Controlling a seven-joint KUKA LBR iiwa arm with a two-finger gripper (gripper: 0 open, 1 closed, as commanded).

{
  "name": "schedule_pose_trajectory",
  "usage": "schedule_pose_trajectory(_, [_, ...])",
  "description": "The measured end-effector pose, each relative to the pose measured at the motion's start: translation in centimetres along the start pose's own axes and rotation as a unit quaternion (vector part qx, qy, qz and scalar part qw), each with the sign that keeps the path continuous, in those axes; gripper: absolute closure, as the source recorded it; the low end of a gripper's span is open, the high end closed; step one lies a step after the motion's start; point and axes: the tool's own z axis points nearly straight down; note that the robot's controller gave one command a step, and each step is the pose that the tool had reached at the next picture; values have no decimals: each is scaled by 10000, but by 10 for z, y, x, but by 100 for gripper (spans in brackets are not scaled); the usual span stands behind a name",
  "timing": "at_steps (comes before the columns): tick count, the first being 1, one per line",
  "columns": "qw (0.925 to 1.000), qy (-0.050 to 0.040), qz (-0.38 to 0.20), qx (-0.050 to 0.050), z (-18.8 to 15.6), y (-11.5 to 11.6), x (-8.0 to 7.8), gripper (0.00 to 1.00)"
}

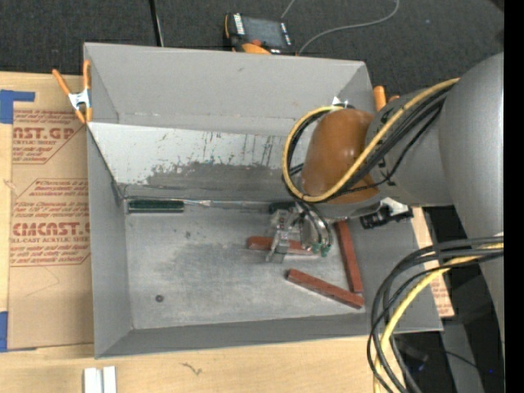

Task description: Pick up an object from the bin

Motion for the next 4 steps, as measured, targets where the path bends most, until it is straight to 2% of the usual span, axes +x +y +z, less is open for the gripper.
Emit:
schedule_pose_trajectory(1, [9760,6,-2178,5,0,-9,7,100])
schedule_pose_trajectory(2, [9381,30,-3465,2,1,-55,61,100])
schedule_pose_trajectory(3, [7504,-10,-6610,5,-117,-59,65,100])
schedule_pose_trajectory(4, [7380,20,-6748,-20,-83,-84,64,100])
